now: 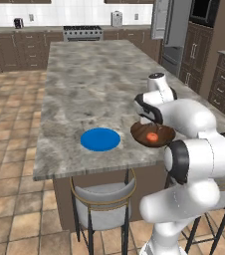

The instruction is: Pick the chicken drumstick and squash from their plates and place them in the bowl. Then put the bowl in the fridge.

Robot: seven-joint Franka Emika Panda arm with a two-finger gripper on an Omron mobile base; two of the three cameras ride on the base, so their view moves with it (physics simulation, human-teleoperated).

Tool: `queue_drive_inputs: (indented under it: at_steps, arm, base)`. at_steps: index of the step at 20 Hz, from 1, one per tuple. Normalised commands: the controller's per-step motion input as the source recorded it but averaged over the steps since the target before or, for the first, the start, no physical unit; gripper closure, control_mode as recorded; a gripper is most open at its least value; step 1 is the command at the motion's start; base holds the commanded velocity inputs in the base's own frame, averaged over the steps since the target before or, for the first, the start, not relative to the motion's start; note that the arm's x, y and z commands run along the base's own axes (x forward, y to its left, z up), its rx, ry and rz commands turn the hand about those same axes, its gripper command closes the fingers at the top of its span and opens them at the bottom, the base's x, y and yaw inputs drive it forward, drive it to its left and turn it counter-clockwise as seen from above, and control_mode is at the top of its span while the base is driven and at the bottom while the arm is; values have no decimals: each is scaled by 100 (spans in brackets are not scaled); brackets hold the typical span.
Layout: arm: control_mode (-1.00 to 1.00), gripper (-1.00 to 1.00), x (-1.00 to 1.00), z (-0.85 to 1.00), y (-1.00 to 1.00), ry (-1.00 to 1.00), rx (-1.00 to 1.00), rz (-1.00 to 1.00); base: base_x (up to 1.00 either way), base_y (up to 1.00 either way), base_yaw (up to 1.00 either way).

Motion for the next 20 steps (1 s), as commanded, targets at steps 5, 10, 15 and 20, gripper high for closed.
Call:
queue_drive_inputs:
  at_steps: [5,10,15,20]
  arm:
    - [-100,100,57,-13,-18,14,0,1]
    - [-100,100,39,-23,-27,2,0,13]
    - [-100,100,38,-25,-35,0,1,14]
    - [-100,100,21,-35,-29,0,4,23]
  base:
    - [0,0,0]
    - [0,0,0]
    - [0,0,0]
    - [0,0,0]
